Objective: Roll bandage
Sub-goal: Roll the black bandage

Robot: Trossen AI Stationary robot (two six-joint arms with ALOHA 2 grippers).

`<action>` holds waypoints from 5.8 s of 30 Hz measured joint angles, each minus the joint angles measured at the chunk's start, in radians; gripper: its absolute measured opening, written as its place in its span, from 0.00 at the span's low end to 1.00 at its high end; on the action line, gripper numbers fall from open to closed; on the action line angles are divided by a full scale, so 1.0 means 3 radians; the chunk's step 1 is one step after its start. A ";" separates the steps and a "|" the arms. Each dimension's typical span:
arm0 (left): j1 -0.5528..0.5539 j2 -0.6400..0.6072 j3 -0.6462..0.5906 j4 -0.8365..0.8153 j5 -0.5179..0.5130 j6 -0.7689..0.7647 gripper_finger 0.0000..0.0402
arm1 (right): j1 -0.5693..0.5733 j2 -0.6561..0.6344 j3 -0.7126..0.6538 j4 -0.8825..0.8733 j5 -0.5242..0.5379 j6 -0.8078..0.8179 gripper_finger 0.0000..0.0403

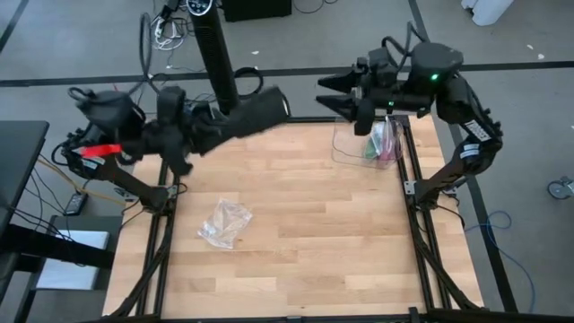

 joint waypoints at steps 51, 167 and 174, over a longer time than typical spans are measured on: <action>-0.0066 0.0535 0.0002 -0.1804 -0.0163 0.2396 0.03 | 0.0155 0.0744 -0.0008 -0.0483 -0.0913 0.0410 0.61; -0.0114 0.0329 0.0509 -0.1089 -0.0336 0.0357 0.03 | 0.0259 0.0186 -0.0005 -0.0356 -0.0239 0.0141 0.46; -0.0115 0.0389 0.0117 -0.1939 -0.0671 0.1172 0.03 | 0.0400 0.0151 -0.0005 -0.0869 -0.0240 0.0222 0.41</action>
